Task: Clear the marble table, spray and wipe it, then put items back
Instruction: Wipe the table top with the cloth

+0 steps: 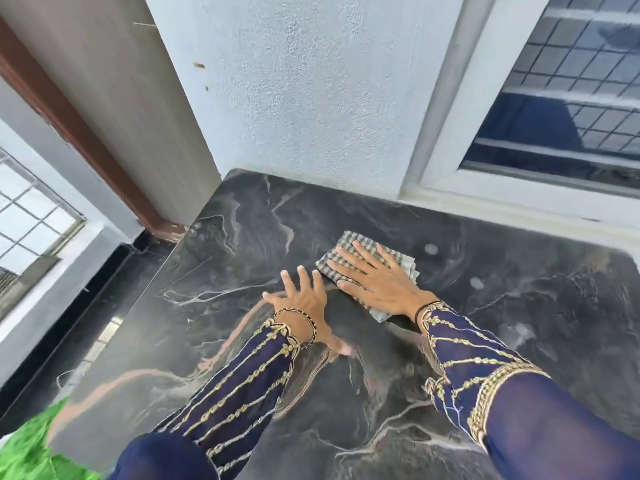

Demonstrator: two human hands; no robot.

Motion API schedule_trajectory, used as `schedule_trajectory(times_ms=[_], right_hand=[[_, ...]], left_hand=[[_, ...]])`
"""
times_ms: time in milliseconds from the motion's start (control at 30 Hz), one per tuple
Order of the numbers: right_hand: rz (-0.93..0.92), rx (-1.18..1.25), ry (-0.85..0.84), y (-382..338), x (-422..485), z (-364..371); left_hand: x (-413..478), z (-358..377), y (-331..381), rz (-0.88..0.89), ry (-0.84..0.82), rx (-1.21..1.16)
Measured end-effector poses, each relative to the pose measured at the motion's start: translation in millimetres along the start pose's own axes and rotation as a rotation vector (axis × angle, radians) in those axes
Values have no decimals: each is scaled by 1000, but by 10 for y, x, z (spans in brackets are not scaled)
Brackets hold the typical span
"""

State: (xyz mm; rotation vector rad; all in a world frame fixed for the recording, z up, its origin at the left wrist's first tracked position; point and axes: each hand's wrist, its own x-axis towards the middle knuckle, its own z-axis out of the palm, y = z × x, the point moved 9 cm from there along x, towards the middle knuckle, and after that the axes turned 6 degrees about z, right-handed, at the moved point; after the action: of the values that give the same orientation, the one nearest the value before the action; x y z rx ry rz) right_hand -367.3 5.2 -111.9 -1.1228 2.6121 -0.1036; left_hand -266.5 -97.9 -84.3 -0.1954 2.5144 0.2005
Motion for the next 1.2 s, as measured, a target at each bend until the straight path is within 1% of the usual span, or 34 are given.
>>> schedule_trajectory(times_ms=[67,167,333,467,600,667,833,900,1033,1200], right_hand=[[20,-2,-3,135,195,-75],[85,17,3,347,478,-176],[185,40,19,529,819,-314],[274,76,68,551,893,-404],[317,72,92,667,731,-394],[355,72,106,883,550,-377],[479,63,116,1613,32,-338],[506,63,104,1732,-57,-305],[509,77,99,1645,-92,-248],[407,35,92,1202,-370,-55]], left_hand=[[81,-42,58,-30,-72,-35],[137,-38,129,-63,-130,-30],[199,28,109,-88,-136,-23],[230,65,113,-103,-161,-8],[284,64,135,-93,-193,64],[320,73,159,-76,-201,110],[332,69,155,-77,-177,119],[320,59,145,-88,-182,103],[327,40,150,-91,-174,91],[266,24,137,-85,-145,52]])
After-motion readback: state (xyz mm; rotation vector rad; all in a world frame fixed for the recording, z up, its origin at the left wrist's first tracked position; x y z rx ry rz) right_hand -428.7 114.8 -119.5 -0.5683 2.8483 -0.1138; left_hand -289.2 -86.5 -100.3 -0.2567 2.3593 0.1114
